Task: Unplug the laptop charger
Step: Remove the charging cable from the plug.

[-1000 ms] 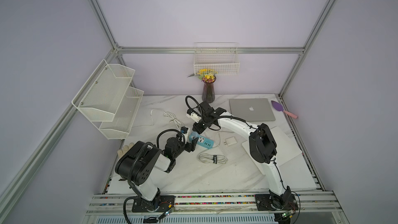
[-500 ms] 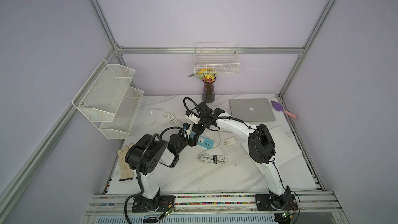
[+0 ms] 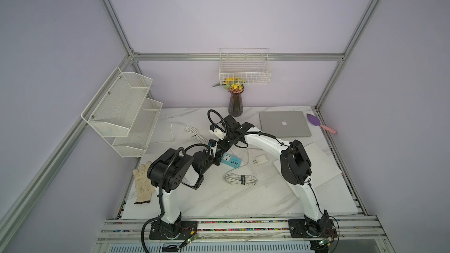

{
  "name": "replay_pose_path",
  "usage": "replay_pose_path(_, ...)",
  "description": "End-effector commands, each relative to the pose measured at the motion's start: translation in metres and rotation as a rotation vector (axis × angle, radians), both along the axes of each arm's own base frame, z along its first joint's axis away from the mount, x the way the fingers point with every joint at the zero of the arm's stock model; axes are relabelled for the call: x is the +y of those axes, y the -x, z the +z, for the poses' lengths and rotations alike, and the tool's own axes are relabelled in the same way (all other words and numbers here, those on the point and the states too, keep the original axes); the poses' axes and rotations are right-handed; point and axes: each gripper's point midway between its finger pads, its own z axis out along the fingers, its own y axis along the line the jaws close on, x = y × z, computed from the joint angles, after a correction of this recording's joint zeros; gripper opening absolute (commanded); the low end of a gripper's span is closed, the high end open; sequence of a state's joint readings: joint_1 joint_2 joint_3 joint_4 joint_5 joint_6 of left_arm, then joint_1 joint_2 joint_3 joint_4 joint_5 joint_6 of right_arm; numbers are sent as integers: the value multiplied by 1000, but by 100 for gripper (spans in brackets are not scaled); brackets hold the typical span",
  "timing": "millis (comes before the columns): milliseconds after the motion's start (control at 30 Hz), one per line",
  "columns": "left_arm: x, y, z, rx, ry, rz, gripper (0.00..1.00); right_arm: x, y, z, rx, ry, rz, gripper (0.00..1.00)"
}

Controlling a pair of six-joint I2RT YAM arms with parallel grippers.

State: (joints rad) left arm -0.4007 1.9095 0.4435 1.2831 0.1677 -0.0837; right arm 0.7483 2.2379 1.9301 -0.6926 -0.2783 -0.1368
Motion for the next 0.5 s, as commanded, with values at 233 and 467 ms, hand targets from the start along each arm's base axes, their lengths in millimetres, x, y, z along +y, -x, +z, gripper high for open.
replay_pose_path(233,-1,22,-36,49,-24,-41,0,-5,15,-22,79,71,9,0)
replay_pose_path(467,6,30,-52,50,-51,-18,0,-1,9,0,53,38,-21,0)
